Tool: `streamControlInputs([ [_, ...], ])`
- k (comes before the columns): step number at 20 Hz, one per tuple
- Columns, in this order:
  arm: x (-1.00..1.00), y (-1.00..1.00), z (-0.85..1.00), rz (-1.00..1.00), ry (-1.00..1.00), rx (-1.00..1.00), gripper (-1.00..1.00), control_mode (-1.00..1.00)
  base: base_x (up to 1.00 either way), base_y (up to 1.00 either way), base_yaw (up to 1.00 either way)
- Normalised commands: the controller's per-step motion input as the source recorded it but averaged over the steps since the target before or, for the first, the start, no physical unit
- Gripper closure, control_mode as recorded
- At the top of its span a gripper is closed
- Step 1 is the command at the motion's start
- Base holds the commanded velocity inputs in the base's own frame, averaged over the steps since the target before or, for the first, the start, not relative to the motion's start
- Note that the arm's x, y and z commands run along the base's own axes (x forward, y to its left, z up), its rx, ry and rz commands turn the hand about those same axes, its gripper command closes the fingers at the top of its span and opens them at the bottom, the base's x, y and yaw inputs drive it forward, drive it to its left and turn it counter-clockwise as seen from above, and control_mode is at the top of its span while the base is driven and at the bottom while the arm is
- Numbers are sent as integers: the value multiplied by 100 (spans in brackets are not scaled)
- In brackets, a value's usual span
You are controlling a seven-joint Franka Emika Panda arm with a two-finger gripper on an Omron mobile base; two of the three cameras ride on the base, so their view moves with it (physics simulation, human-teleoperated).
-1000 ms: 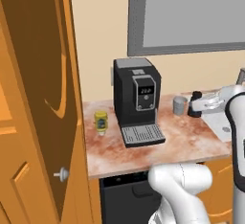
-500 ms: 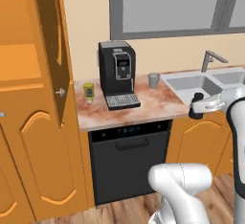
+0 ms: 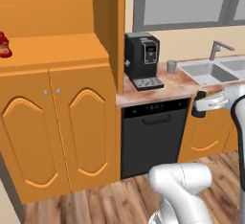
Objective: There are various items on the counter. Only move the condiments/shakers into the cabinet.
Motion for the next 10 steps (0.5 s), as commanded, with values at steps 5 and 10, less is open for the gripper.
streamControlInputs([
  [5,0,0,0,0,0,0,100,100,-54,100,-10],
  [10,0,0,0,0,0,0,100,100,-13,100,-9],
])
